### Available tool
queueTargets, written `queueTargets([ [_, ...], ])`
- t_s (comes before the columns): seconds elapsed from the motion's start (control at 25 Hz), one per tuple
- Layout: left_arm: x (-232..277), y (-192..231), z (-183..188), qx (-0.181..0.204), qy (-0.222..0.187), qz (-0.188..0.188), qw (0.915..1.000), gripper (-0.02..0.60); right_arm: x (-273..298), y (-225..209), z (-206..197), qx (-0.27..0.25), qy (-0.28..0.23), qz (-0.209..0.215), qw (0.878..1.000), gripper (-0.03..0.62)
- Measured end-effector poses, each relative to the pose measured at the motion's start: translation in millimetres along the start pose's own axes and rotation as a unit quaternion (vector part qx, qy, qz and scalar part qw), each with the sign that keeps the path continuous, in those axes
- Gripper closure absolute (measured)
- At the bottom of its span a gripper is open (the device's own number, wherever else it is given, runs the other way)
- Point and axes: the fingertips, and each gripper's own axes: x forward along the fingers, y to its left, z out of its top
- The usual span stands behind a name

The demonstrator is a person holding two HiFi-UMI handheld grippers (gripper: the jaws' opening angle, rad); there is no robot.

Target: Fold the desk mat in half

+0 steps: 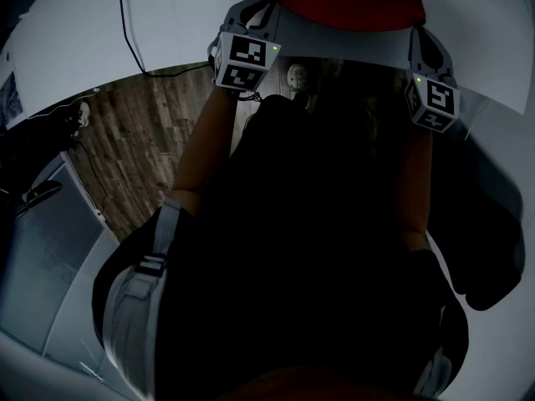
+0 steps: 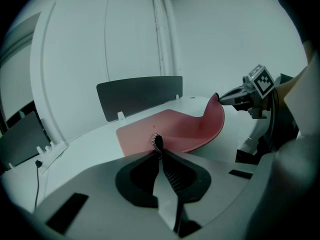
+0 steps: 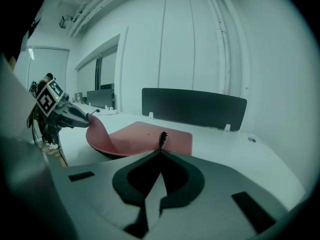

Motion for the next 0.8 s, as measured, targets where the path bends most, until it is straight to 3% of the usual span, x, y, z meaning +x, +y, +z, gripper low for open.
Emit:
queueTargets([
  [0.24, 18, 17, 21, 0.005, 0.002, 0.013, 0.9999, 0.552, 19, -24, 16, 0.015, -0.010, -0.003, 1.000, 0.566],
  [0.52, 41, 39, 34, -0.001, 0.021, 0.045, 0.9988, 0.560, 44, -47, 6, 0.010, 0.018, 0.023, 1.000, 0.568],
  [0.8, 58, 27, 31, 0.003, 0.049, 0.040, 0.9980, 0.560, 63, -45, 9, -0.005, 0.012, 0.073, 0.997, 0.568],
])
